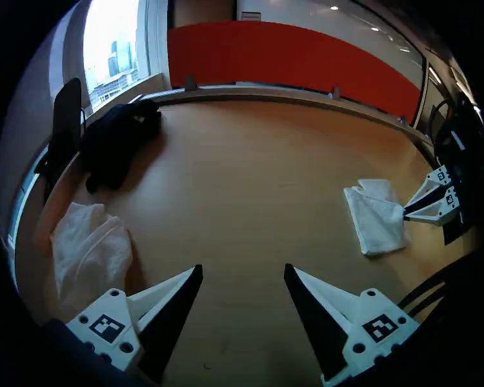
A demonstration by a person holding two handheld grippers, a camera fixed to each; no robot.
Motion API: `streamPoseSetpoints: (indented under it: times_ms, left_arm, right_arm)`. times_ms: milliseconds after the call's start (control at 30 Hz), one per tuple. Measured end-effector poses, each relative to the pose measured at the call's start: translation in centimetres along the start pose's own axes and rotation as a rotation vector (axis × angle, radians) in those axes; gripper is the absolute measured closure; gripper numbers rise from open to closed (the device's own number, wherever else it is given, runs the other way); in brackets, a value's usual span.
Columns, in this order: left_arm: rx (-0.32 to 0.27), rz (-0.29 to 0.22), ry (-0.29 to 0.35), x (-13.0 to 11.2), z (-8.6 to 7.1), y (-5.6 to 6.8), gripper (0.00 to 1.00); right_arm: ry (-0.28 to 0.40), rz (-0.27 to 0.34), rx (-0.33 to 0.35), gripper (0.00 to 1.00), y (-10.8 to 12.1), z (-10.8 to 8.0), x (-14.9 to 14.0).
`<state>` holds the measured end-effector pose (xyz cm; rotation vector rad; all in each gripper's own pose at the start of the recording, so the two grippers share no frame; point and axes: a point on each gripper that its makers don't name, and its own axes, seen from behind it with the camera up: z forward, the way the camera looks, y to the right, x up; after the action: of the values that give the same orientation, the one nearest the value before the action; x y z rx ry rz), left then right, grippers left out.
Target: Fold towel
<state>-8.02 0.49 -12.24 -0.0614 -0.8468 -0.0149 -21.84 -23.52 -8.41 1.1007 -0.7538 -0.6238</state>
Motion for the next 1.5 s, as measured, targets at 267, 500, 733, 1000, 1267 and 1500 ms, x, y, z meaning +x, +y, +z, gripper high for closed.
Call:
streamPoseSetpoints:
  times_ms: [267,500,733,1000,1267,1500]
  left_arm:
    - [0.001,-0.001,-0.002,-0.1,-0.1,-0.1,0.06]
    - [0.002,-0.001,-0.003,-0.1,0.0,0.0,0.06]
    - [0.003,-0.001,-0.001,0.0,-0.1,0.0,0.06]
    - [0.002,-0.002,0.002,0.1,-0.1,0.0,0.06]
    - [-0.001,0.001,0.0,0.0,0.0,0.2,0.06]
    - [-0.005,0.003,0.002,0.3,0.1,0.5,0.06]
  right_arm:
    - [0.003,0.008,-0.006,0.96,0.4,-0.1,0.1]
    - [0.0,0.015,-0.021,0.81,0.6,0.0,-0.2]
    - [-0.002,0.036,-0.032,0.42,0.9,-0.1,-0.4]
    - [-0.004,0.077,-0.053,0.35,1.3,-0.5,-1.4]
    - [-0.021,0.114,-0.06,0.31,1.0,-0.9,-3.2]
    - [-0.04,0.154,-0.074,0.31,0.6,-1.4,-5.2]
